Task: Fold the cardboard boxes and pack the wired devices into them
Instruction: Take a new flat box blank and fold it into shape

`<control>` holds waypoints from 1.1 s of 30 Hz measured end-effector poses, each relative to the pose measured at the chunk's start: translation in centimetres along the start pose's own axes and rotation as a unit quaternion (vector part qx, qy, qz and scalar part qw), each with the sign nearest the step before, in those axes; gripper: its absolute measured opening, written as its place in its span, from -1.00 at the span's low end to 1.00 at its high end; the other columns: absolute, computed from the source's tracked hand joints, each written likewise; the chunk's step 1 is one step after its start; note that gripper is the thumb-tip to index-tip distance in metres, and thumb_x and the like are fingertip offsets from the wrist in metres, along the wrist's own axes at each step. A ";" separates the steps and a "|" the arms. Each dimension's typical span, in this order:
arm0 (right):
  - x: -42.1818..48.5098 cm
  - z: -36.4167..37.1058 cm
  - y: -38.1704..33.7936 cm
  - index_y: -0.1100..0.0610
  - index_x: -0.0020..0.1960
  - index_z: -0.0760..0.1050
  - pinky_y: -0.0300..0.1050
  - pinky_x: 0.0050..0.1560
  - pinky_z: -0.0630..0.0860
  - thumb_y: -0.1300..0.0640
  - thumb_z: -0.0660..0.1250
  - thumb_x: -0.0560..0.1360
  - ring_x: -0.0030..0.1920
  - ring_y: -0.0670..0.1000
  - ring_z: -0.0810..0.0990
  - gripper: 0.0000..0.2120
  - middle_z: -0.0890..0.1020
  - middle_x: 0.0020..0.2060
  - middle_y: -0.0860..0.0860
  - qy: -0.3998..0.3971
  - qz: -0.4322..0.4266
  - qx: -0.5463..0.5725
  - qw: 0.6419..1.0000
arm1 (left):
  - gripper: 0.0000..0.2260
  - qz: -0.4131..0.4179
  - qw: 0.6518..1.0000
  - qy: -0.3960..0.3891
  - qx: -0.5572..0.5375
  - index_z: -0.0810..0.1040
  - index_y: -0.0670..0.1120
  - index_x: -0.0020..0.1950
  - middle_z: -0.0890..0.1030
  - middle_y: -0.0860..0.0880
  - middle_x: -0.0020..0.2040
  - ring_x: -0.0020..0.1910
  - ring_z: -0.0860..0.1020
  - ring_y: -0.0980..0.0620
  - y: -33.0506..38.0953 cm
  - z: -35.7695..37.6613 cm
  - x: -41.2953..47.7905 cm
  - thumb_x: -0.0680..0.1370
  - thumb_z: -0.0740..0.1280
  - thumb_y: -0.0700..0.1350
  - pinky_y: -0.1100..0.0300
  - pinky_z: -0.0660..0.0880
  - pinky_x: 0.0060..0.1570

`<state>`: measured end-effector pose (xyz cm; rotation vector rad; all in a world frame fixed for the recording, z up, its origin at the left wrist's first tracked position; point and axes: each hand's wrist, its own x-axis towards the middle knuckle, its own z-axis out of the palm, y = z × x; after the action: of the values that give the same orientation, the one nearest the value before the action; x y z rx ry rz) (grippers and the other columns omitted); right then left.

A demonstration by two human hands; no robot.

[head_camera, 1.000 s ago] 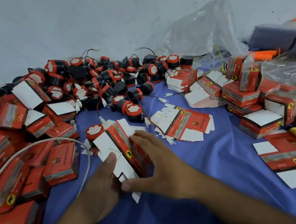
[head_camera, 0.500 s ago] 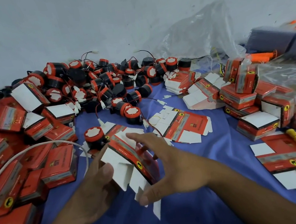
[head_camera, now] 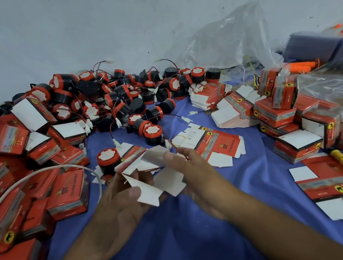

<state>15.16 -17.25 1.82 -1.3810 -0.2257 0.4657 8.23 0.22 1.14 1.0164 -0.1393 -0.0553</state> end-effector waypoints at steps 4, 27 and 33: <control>-0.6 1.7 0.8 0.04 0.42 0.35 0.06 0.25 0.58 -0.25 0.54 0.21 0.09 0.00 0.69 -0.12 0.71 0.08 -0.05 -0.056 -0.003 0.084 0.995 | -0.48 0.032 0.999 0.012 -0.013 0.64 -0.09 0.10 0.51 -0.24 0.03 0.13 0.42 -0.28 0.1 0.9 0.0 0.29 0.60 0.19 -0.14 0.55 0.15; 1.4 0.5 1.9 -0.17 0.26 0.53 0.07 0.01 0.47 0.24 0.34 0.34 -0.03 0.05 0.62 -0.46 0.70 -0.04 0.02 -0.009 -0.064 0.023 0.998 | -0.07 0.097 0.927 0.152 0.330 0.11 0.36 0.51 0.32 0.23 0.48 0.44 0.35 0.18 -2.4 0.2 0.5 0.23 0.50 0.13 0.13 0.45 0.30; 0.6 0.4 1.8 -0.20 0.30 0.53 0.15 0.22 0.49 0.21 0.32 0.49 0.14 0.11 0.61 -0.53 0.66 0.05 0.04 -0.109 -0.072 0.051 0.990 | -0.65 0.123 0.927 0.074 0.348 0.52 0.15 0.31 0.59 0.09 0.26 0.24 0.56 0.08 -1.9 0.1 0.3 0.54 0.37 -0.10 0.17 0.56 0.10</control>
<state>15.23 -16.37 0.12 -1.2045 -0.4705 0.5014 8.54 -0.88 -0.43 1.7000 -0.1507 0.3220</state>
